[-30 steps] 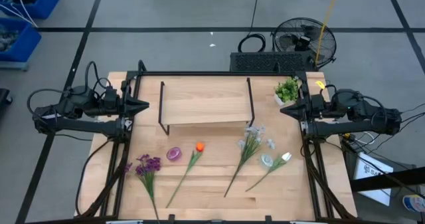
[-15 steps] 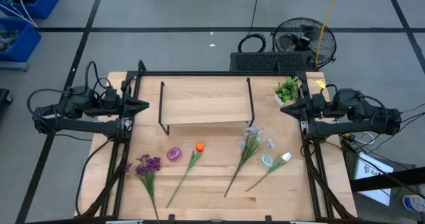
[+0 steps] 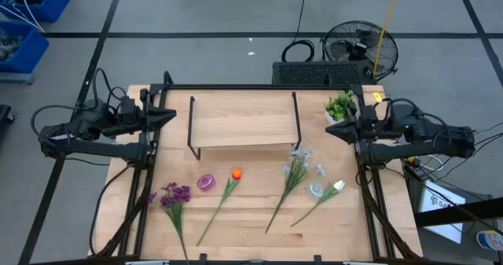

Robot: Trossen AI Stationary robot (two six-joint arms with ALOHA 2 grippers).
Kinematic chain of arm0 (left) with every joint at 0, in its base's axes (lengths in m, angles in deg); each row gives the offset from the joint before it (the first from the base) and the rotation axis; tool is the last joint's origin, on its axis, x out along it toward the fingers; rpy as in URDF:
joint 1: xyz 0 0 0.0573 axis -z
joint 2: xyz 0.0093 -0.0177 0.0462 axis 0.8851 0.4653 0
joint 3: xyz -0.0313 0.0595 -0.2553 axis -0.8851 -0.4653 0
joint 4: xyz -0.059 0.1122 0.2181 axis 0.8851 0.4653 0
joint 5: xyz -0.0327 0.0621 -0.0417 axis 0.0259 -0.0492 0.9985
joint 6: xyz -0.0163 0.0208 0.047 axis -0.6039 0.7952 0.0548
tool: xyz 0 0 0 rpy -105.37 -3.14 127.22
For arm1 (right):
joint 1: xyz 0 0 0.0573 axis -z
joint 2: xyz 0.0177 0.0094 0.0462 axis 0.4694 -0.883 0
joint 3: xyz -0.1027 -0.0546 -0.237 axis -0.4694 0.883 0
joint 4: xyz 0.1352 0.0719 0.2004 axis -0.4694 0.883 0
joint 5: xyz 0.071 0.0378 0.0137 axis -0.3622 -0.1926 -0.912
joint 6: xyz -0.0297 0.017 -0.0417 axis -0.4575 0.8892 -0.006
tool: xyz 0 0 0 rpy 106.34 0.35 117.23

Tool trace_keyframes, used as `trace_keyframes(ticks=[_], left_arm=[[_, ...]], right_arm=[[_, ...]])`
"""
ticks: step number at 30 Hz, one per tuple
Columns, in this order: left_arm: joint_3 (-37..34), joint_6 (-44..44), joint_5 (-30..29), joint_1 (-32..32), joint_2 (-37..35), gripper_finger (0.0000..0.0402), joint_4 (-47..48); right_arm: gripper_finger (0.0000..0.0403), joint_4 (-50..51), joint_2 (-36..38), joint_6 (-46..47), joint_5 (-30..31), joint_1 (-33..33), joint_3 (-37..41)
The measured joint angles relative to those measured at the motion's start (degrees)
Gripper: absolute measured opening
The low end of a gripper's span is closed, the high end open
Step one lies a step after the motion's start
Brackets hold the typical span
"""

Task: Pick and place flowers into a vace then onto a shelf
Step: Put the violet vase on the shelf

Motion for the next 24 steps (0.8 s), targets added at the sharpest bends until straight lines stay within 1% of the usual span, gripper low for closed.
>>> trace_keyframes(ticks=[4,7,10,11,13,14,16,20,23,24], left_arm=[[0.0,-0.3,0.0,0.0,1.1,0.0042,-4.2],[0.0,-2.6,0.0,0.0,2.1,0.0042,-8.5],[0.1,-5.7,2.4,0.0,3.1,0.0042,-12.5],[0.6,-7.1,3.6,0.0,3.7,0.0042,-12.5],[2.9,-10.4,5.9,0.1,5.7,0.0042,-10.3],[5.0,-11.5,6.8,0.2,7.3,0.0042,-8.2],[10.9,-12.1,7.2,1.0,11.0,0.0042,-1.9],[26.1,-8.0,4.3,3.1,21.4,0.0042,13.2],[37.4,-7.1,1.7,5.1,28.9,0.0042,20.8],[40.8,-6.6,0.8,5.8,31.1,0.0042,22.6]], right_arm=[[0.0004,-0.7,-2.3,1.4,0.8,0.0,0.0],[0.0004,-5.3,-4.9,2.7,2.7,0.0,0.0],[0.0004,-13.9,-7.6,1.1,2.8,0.0,0.0],[0.0004,-17.8,-8.4,-0.2,2.7,0.0,0.0],[0.0004,-25.7,-9.5,-2.9,0.0,0.0,0.0],[0.0004,-29.6,-9.9,-3.7,-1.6,0.0,0.0],[0.0004,-33.7,-10.6,-4.7,-4.4,0.0,-0.7],[0.0004,-34.3,-12.6,-5.8,-6.0,0.0,-3.9],[0.0004,-34.3,-15.7,-8.4,-6.6,0.0,-8.2],[0.0004,-34.1,-17.1,-9.6,-7.8,0.0,-10.1]])
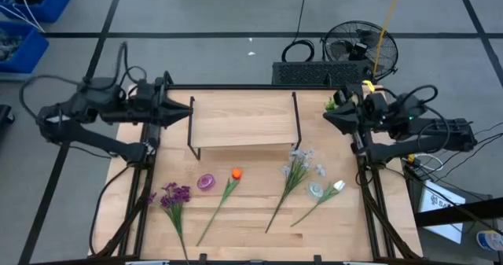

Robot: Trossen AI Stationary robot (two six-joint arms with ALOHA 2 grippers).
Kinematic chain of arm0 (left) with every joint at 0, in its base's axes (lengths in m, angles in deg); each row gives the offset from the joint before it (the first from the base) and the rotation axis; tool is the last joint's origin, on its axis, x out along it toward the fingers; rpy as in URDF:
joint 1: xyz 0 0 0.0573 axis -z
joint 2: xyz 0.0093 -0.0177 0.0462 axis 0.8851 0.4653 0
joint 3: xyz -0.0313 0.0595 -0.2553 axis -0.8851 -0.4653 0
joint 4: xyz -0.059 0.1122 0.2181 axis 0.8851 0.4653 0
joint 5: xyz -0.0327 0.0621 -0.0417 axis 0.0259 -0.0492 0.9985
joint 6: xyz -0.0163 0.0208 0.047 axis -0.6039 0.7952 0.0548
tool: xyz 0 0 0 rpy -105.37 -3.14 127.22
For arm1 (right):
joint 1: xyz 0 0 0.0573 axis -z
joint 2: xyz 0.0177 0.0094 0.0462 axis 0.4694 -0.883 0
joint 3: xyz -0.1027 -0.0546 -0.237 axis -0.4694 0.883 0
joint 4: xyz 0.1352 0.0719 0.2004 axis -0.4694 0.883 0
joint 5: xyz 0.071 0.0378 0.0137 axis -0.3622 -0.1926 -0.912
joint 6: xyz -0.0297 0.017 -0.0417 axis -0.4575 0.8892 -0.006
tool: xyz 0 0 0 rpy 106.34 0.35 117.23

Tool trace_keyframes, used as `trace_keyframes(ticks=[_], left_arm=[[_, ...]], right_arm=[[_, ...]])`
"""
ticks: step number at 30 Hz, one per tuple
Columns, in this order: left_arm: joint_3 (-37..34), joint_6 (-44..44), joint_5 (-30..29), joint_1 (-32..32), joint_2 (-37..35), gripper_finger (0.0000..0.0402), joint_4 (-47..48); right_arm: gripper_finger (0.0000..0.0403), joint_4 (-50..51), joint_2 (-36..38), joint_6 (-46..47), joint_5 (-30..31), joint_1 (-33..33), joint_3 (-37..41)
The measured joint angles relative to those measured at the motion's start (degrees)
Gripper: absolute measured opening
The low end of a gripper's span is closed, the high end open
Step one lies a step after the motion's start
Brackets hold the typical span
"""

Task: Pick and place flowers into a vace then onto a shelf
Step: Put the violet vase on the shelf

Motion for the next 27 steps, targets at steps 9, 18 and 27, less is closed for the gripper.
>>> trace_keyframes(ticks=[9,18,27], left_arm=[[15.1,-2.5,-18.8,13.0,11.1,0.0032,14.9],[11.0,-37.4,-23.5,31.5,19.7,0.0019,28.3],[10.4,-62.0,-10.3,38.0,31.5,0.0032,35.3]], right_arm=[[0.0004,19.0,-14.1,-3.0,-16.4,0.0,-20.7],[0.0004,55.9,-14.6,-3.7,-6.3,-3.8,-22.8],[0.0007,49.8,-14.2,-7.1,-5.7,-5.9,-17.4]])
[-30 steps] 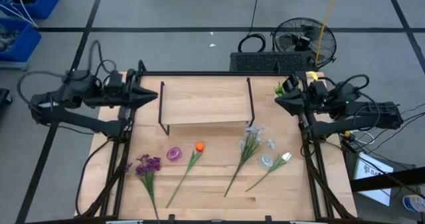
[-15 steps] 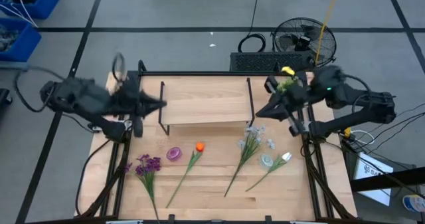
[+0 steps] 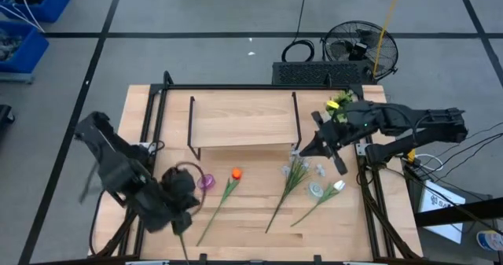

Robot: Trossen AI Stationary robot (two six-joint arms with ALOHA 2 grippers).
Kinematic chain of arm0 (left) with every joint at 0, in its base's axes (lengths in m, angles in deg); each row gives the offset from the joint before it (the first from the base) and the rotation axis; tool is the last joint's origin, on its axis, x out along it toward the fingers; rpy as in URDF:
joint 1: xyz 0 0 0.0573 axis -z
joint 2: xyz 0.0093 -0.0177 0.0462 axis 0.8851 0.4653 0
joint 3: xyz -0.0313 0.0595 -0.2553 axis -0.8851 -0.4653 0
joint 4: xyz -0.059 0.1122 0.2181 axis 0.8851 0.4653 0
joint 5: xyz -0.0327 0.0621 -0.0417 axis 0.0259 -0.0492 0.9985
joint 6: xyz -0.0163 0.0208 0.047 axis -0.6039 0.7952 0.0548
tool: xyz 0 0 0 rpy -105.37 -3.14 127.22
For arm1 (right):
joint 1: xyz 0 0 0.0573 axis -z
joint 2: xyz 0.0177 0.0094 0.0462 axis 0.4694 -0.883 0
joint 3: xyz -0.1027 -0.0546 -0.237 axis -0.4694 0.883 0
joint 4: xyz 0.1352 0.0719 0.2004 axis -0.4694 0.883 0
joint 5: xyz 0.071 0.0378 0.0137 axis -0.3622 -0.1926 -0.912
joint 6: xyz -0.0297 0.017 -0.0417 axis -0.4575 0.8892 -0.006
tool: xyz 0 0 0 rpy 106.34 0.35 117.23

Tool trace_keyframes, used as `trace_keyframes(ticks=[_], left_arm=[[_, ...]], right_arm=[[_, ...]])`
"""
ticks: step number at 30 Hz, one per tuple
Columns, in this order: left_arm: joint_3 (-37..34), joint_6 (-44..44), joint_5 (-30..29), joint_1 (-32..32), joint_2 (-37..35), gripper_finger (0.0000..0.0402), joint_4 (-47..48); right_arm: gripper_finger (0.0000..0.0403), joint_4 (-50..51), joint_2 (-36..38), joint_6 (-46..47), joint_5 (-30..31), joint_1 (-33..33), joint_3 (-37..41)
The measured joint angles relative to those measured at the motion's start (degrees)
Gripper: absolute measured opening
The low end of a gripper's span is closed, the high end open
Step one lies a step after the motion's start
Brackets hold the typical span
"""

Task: Pick and place flowers into a vace then onto a shelf
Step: Put the violet vase on the shelf

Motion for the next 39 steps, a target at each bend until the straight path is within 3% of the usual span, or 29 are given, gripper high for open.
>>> trace_keyframes(ticks=[7,12,17,27,33,39], left_arm=[[0.0,-6.9,8.7,-2.0,7.8,0.0111,12.9],[-0.3,-4.7,9.3,-5.0,11.5,0.0169,18.5],[-4.2,0.0,9.8,-8.7,11.4,0.0201,14.3],[-19.5,10.6,19.3,-15.7,4.0,0.0204,10.9],[-28.9,12.0,16.4,-18.3,-3.5,0.0205,-1.8],[-39.3,13.3,16.0,-18.6,-6.5,0.0205,-15.7]], right_arm=[[0.0056,-2.7,0.0,0.1,0.0,0.1,3.0],[0.0099,-4.7,0.0,0.2,0.0,0.1,5.6],[0.0121,-8.9,0.0,1.7,0.0,0.1,8.8],[0.0119,-12.6,0.0,6.0,0.0,0.1,11.5],[0.0119,-12.7,0.0,6.0,0.0,0.1,11.5],[0.0117,-12.7,0.0,6.0,0.0,0.1,11.5]])
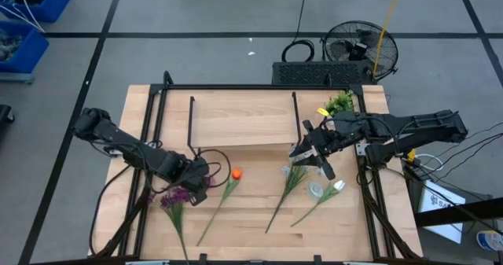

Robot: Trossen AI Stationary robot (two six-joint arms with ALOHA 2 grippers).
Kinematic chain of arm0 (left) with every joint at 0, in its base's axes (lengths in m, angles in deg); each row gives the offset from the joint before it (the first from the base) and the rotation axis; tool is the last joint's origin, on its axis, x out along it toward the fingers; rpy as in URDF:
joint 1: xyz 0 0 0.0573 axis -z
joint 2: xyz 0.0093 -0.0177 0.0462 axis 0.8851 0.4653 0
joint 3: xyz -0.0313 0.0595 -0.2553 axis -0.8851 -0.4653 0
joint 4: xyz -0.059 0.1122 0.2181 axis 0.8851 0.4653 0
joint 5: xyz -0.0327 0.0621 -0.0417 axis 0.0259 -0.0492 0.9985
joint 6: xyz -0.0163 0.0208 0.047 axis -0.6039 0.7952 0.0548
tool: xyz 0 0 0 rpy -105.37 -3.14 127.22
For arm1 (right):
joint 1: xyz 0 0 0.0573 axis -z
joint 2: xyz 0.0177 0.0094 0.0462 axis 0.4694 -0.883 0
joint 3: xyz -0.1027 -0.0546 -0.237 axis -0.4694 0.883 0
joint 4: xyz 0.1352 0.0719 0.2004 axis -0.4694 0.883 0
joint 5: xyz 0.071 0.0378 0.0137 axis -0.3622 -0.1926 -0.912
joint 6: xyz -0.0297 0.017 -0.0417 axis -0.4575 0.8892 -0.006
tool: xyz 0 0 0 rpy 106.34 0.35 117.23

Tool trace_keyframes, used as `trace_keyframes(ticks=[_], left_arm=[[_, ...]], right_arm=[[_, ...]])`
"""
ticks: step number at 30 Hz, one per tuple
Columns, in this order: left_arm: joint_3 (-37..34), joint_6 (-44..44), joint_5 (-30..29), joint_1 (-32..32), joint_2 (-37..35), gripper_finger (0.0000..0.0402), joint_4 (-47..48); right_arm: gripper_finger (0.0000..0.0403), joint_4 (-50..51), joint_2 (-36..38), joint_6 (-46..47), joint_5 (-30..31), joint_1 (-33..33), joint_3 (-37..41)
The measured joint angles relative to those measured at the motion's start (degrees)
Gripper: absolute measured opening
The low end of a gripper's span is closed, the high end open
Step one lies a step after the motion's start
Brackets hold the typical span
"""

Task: Pick and place flowers into a vace then onto a shelf
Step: Put the violet vase on the shelf

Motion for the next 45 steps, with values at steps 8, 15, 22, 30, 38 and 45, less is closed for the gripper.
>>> trace_keyframes(ticks=[8,15,22,30,38,45], left_arm=[[-5.2,-0.1,-2.6,0.0,-0.3,0.0205,-2.7],[-5.9,1.2,-2.2,0.0,-0.3,0.0205,-6.5],[-5.8,2.8,-1.5,0.2,-0.1,0.0205,-8.2],[-5.8,1.6,0.5,0.2,-0.4,0.0205,-8.0],[-5.8,-0.2,-1.0,0.2,-0.4,0.0205,-8.1],[-5.8,-6.1,-2.2,0.1,-0.4,0.0205,-12.2]], right_arm=[[0.0116,0.0,0.0,0.0,0.0,0.0,0.0],[0.0116,0.0,0.0,0.0,0.0,0.0,0.0],[0.0116,0.0,0.0,0.0,0.0,0.0,0.0],[0.0116,0.0,0.0,0.0,0.0,0.0,0.0],[0.0116,0.0,0.0,0.0,0.0,0.0,0.0],[0.0116,0.0,0.0,0.0,0.0,0.0,0.0]])
